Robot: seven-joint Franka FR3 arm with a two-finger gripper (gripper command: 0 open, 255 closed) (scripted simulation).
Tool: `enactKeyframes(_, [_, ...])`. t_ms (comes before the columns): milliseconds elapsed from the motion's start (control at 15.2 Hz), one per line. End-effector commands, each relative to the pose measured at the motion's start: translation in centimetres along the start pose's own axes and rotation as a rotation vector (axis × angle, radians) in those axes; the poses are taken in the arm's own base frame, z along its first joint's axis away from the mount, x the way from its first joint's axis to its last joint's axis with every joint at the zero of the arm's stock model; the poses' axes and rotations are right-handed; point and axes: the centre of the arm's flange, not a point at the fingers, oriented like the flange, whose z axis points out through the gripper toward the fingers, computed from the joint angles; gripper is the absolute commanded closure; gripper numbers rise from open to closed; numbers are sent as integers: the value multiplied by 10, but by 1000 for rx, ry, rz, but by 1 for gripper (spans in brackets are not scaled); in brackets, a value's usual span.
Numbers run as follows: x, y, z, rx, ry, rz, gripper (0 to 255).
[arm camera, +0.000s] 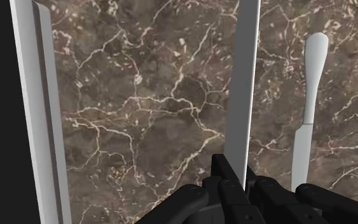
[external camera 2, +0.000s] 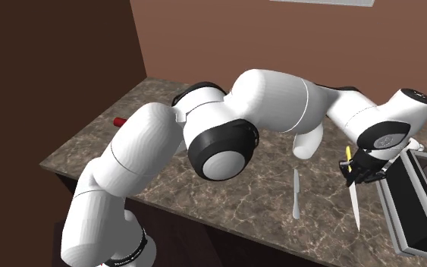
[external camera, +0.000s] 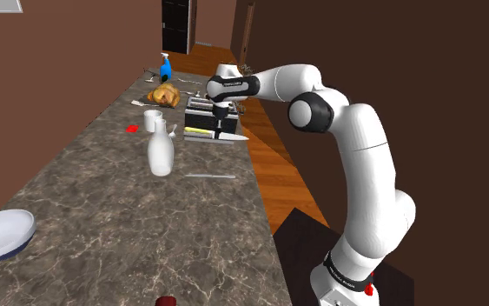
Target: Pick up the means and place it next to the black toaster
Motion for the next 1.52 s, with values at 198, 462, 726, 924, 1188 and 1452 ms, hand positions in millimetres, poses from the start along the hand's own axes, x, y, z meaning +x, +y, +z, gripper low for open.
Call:
enactKeyframes(198, [-1, 0, 26, 0, 0, 0, 255])
enactKeyframes(462, [-1, 0, 47, 0, 0, 0, 255])
enactKeyframes(726, [-2, 0, 68, 0, 0, 0, 255])
enactKeyframes(924, [-2, 0, 84, 0, 0, 0, 255])
enactKeyframes(1188, [-2, 0, 105, 0, 0, 0, 255])
enactKeyframes(1452, [-3, 0, 116, 0, 0, 0, 255])
